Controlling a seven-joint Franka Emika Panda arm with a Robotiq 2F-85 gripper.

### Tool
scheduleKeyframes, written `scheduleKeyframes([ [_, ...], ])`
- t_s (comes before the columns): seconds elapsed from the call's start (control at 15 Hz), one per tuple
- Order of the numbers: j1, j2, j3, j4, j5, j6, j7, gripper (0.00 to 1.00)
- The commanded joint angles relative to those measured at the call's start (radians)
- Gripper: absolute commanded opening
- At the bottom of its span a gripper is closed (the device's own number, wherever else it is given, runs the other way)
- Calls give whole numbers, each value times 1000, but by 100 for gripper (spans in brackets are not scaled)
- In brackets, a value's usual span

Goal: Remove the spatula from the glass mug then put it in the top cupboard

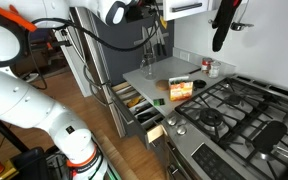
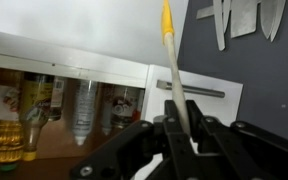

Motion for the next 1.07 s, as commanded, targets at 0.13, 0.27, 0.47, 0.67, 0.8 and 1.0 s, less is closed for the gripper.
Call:
scheduleKeyframes([
  [0.13,173,-101,-125,-55,137,145,-88,4],
  [0.27,245,-114,-170,-53,153,203,-110,4],
  [0.47,374,-105,-242,-39,133,327,-122,4],
  [0.67,494,-68,-309,-23,79,462,-98,4],
  [0.8,551,-30,-351,-9,23,539,-82,4],
  [1.0,556,40,-378,10,-41,619,-89,4],
])
